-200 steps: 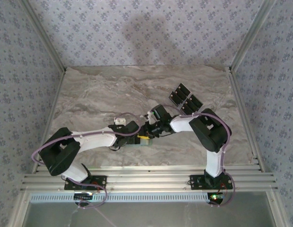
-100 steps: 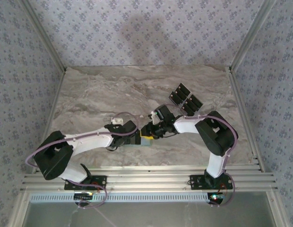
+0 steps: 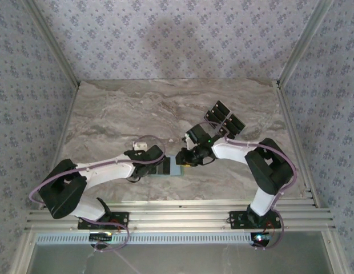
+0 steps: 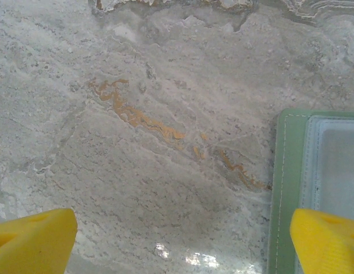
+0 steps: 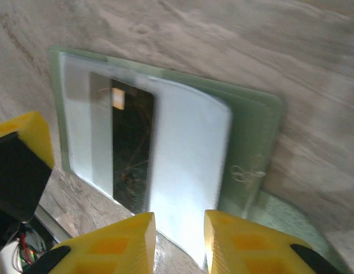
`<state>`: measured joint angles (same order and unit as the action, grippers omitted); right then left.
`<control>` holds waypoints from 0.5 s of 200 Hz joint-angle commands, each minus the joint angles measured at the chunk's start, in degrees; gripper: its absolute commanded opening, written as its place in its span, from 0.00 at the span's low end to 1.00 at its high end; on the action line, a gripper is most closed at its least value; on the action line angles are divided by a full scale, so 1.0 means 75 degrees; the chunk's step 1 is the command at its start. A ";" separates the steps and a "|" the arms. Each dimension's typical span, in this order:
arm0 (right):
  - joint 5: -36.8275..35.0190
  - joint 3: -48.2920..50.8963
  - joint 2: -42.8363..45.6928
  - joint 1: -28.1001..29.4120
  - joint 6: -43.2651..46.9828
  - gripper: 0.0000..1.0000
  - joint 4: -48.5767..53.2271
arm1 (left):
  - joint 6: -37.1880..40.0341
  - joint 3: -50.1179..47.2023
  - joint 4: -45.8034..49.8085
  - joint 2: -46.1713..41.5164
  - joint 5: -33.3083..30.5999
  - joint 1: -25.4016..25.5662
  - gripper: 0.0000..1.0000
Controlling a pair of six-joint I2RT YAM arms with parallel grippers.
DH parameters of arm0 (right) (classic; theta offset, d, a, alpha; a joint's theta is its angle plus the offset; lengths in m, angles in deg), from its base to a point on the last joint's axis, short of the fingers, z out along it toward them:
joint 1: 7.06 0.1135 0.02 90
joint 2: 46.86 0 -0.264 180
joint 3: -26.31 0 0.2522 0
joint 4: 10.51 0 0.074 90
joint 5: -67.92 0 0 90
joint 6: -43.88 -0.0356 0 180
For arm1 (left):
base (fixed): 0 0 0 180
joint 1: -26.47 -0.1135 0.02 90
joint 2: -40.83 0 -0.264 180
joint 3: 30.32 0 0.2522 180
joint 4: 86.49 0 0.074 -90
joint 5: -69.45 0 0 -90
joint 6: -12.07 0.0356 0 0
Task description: Put the credit cards into the card holder
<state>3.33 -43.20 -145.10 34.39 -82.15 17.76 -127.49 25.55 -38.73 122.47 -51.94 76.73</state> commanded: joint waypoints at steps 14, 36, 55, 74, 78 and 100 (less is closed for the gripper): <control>-0.0778 -0.0545 -0.0179 0.0364 0.0304 0.13 0.0811 | 0.0018 -0.0142 -0.0100 0.0087 -0.0163 -0.0040 0.96; -0.0878 -0.0726 -0.0420 0.0483 0.0290 0.09 0.0816 | -0.0025 -0.0252 -0.0219 0.0117 -0.0115 -0.0043 0.96; -0.0927 -0.0857 -0.0614 0.0558 0.0281 0.07 0.0797 | -0.0066 -0.0334 -0.0296 0.0137 -0.0101 -0.0036 0.96; -0.0915 -0.0963 -0.0779 0.0600 0.0246 0.05 0.0739 | -0.0089 -0.0399 -0.0361 0.0151 -0.0068 -0.0035 0.96; -0.0915 -0.0989 -0.0807 0.0612 0.0245 0.05 0.0735 | -0.0103 -0.0421 -0.0374 0.0151 -0.0059 -0.0044 0.96; -0.0894 -0.1105 -0.0989 0.0654 0.0200 0.04 0.0679 | -0.0120 -0.0490 -0.0460 0.0172 -0.0023 -0.0034 0.96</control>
<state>-2.42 -49.14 -150.85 38.63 -80.75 21.58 -127.56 22.84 -41.49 122.76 -51.90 76.73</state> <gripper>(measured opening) 0.069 0.962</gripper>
